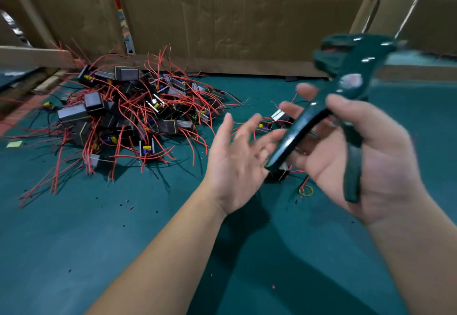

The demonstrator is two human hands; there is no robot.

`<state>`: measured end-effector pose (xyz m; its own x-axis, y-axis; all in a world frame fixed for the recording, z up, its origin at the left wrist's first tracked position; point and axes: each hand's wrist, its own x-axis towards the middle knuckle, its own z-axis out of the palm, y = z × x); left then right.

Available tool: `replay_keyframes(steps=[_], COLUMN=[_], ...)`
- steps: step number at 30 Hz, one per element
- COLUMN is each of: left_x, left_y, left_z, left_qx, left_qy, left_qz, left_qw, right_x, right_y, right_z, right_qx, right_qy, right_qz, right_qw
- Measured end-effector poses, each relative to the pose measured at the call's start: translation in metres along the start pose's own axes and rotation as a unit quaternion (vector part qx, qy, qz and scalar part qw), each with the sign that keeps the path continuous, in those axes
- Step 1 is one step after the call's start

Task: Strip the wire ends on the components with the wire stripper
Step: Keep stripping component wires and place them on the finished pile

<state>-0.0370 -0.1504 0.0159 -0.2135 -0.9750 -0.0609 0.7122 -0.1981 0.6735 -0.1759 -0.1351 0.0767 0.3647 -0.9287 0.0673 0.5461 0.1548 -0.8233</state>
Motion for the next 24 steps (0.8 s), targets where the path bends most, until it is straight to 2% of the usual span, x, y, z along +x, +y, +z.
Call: replay_keyframes(steps=[2, 4, 8, 11, 14, 19, 24], left_x=[0.003, 0.005, 0.006, 0.007, 0.006, 0.006, 0.005], left_y=[0.007, 0.019, 0.036, 0.038, 0.035, 0.035, 0.037], left_z=[-0.004, -0.011, -0.028, -0.034, -0.035, -0.03, -0.033], left_qx=[-0.001, 0.026, 0.053, 0.088, 0.116, 0.151, 0.22], left_qy=[0.097, 0.202, 0.297, 0.329, 0.342, 0.362, 0.381], left_qz=[0.094, 0.186, 0.28, 0.304, 0.295, 0.273, 0.288], left_qw=[0.991, 0.961, 0.911, 0.89, 0.884, 0.879, 0.85], right_x=[0.016, 0.032, 0.06, 0.076, 0.085, 0.094, 0.089], right_y=[0.01, 0.024, 0.061, 0.085, 0.095, 0.087, 0.066], right_z=[0.01, 0.016, 0.019, 0.022, 0.021, 0.004, -0.024], right_qx=[-0.028, -0.057, -0.082, -0.107, -0.148, -0.178, -0.177], right_qy=[0.027, 0.057, 0.085, 0.098, 0.112, 0.145, 0.176], right_qz=[0.036, 0.062, 0.122, 0.148, 0.163, 0.128, 0.111], right_qw=[0.999, 0.995, 0.985, 0.978, 0.969, 0.965, 0.962])
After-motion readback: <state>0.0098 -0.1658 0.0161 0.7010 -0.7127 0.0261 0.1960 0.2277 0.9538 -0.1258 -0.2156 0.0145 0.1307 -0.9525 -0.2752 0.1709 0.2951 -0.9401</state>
